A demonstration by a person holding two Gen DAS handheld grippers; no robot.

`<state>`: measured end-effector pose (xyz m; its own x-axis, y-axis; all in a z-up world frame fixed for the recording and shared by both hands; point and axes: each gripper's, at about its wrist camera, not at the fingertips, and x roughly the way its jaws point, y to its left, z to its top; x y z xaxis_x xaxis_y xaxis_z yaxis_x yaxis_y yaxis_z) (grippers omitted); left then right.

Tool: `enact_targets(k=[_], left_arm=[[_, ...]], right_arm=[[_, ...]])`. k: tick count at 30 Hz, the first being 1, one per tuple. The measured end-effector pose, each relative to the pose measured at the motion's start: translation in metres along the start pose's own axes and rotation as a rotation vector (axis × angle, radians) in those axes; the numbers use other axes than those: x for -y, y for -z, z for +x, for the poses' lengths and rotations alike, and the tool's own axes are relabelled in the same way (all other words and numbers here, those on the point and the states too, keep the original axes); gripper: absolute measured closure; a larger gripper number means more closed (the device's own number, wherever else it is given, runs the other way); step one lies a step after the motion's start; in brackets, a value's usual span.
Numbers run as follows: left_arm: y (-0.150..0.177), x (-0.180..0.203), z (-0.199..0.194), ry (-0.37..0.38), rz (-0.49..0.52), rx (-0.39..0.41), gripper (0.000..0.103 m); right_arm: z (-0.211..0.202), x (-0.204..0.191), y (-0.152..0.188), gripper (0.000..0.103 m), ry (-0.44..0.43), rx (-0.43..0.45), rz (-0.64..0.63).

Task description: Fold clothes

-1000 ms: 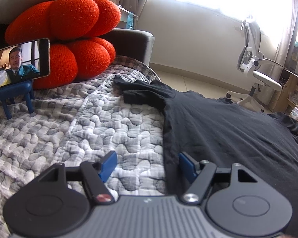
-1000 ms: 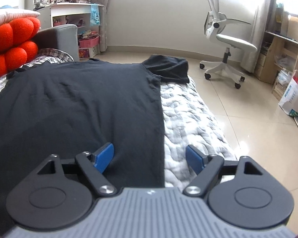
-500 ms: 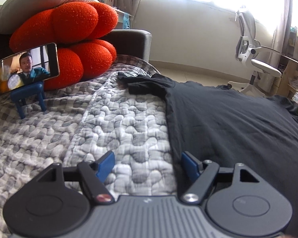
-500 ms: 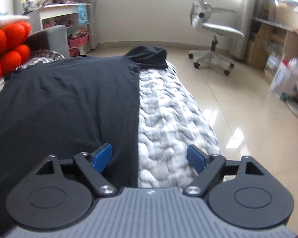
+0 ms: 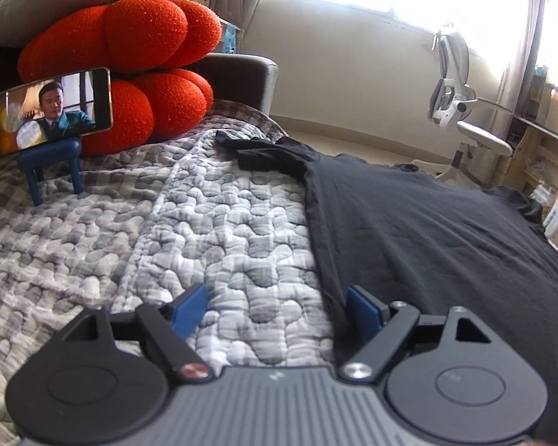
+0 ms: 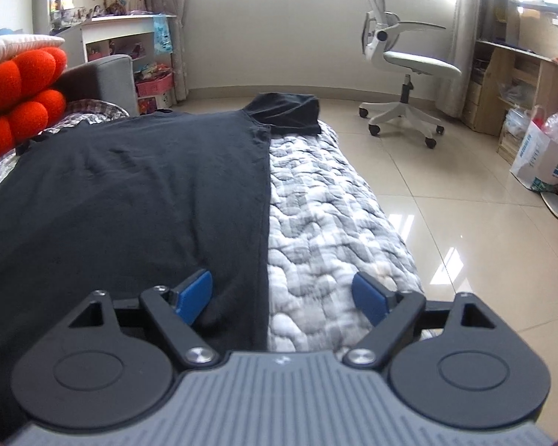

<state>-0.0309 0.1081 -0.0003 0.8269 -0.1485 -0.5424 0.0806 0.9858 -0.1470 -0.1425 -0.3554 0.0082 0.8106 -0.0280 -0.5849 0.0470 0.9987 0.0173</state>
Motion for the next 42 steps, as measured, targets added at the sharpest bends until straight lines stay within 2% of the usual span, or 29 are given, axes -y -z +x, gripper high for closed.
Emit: enact_targets(k=[3, 9, 14, 19, 21, 23, 25, 27, 28, 29, 30, 31, 33, 34, 35, 36, 40, 42], left_arm=[[-0.001, -0.001, 0.002, 0.023, -0.001, -0.009, 0.012], [-0.001, 0.005, 0.004, 0.025, 0.045, -0.023, 0.008], [0.001, -0.007, 0.001, 0.079, -0.024, 0.007, 0.008], [0.003, -0.016, 0.0, 0.118, -0.081, 0.033, 0.008], [0.002, -0.019, -0.001, 0.12, -0.122, 0.032, 0.008], [-0.001, -0.015, -0.007, 0.094, -0.105, 0.017, 0.009], [-0.005, -0.009, -0.018, 0.056, -0.082, -0.001, 0.01], [-0.008, -0.004, -0.029, 0.024, -0.068, -0.017, 0.01], [-0.007, -0.006, -0.039, 0.039, -0.105, -0.016, 0.01], [-0.006, -0.008, -0.05, 0.055, -0.141, -0.016, 0.01], [-0.004, -0.009, -0.06, 0.071, -0.174, -0.019, 0.011], [0.002, -0.009, -0.067, 0.094, -0.191, -0.04, 0.012], [0.014, -0.006, -0.08, 0.123, -0.187, -0.08, 0.022], [0.02, -0.004, -0.084, 0.13, -0.172, -0.1, 0.025], [0.026, -0.001, -0.087, 0.13, -0.157, -0.12, 0.033], [0.031, 0.001, -0.089, 0.13, -0.143, -0.138, 0.04], [0.041, 0.008, -0.096, 0.125, -0.091, -0.154, 0.042], [0.043, 0.016, -0.098, 0.113, -0.039, -0.165, 0.05]], right_arm=[[0.009, -0.004, 0.002, 0.0, 0.002, 0.02, -0.009], [0.009, -0.004, 0.004, 0.0, -0.005, 0.034, 0.004], [0.004, -0.004, 0.01, 0.0, -0.015, 0.062, 0.01], [-0.007, -0.012, 0.019, 0.002, 0.024, 0.144, 0.001], [-0.003, -0.011, 0.014, 0.001, 0.066, 0.085, 0.067], [-0.002, -0.014, 0.008, 0.0, 0.072, 0.05, 0.096], [-0.009, -0.02, -0.001, 0.005, 0.053, 0.034, 0.058], [-0.022, -0.023, -0.01, 0.006, 0.029, 0.067, 0.079], [-0.028, -0.024, -0.014, 0.008, 0.016, 0.08, 0.088], [-0.029, -0.026, -0.016, 0.017, 0.003, 0.067, 0.086], [-0.03, -0.028, -0.017, 0.025, -0.008, 0.054, 0.084], [-0.029, -0.031, -0.016, 0.027, -0.005, 0.028, 0.075], [-0.027, -0.038, -0.008, 0.034, 0.002, -0.025, 0.05], [-0.026, -0.039, -0.003, 0.035, 0.013, -0.053, 0.031], [-0.025, -0.04, 0.003, 0.035, 0.024, -0.076, 0.012], [-0.028, -0.04, 0.008, 0.036, 0.036, -0.05, -0.003], [-0.041, -0.03, 0.014, 0.036, 0.089, -0.056, 0.054], [-0.048, -0.029, 0.019, 0.036, 0.103, -0.064, 0.069]])
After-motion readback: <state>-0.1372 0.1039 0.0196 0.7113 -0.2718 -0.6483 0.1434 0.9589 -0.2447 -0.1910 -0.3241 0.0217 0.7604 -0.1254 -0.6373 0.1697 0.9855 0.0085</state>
